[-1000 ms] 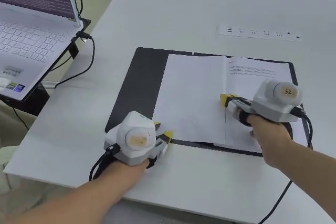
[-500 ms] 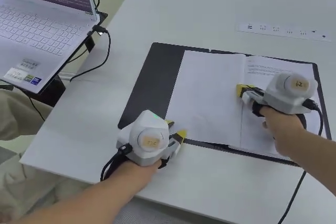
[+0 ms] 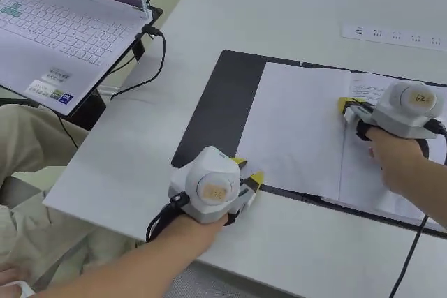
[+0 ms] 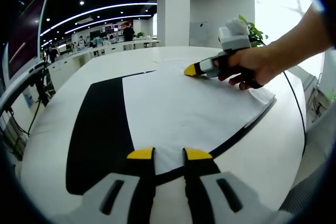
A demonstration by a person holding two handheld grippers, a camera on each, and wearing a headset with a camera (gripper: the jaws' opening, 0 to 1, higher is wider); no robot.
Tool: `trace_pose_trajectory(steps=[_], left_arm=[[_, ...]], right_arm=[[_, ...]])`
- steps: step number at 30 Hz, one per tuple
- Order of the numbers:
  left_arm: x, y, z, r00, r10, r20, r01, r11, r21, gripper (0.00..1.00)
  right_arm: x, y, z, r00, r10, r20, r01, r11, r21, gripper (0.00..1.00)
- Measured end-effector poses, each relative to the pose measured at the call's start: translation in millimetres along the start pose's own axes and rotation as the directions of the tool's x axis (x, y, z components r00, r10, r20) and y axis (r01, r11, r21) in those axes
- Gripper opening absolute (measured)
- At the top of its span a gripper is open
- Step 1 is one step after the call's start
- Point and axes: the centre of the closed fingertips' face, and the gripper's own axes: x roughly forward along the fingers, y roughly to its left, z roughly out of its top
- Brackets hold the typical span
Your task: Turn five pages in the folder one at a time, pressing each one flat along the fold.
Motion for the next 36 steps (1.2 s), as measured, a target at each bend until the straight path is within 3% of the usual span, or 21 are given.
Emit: trace_pose_trajectory(steps=[4,16,26,36], left_arm=[[0.2,0.1,-0.1,1.0000,0.000,0.003,0.000,1.000,0.002,0.19],[1.7,0.2,0.3,1.0000,0.000,0.008,0.000,1.000,0.004,0.19],[1.7,0.8,0.3,0.9999,0.000,0.012,0.000,1.000,-0.004,0.19],[1.7,1.4,0.1,0.9999,0.002,0.014,-0.002,1.000,-0.014,0.19]], right_arm=[[11.6,-4.5,4.4,1.0000,-0.003,-0.002,0.003,1.000,-0.015,0.00],[65.7,-37.4,16.1,0.9991,-0.042,0.009,0.042,0.999,-0.020,0.00],[78.8,-46.1,23.2,0.9975,-0.069,0.011,0.070,0.997,-0.025,0.00],[63.9,-37.9,16.4,0.9982,-0.060,-0.001,0.060,0.998,-0.010,0.00]])
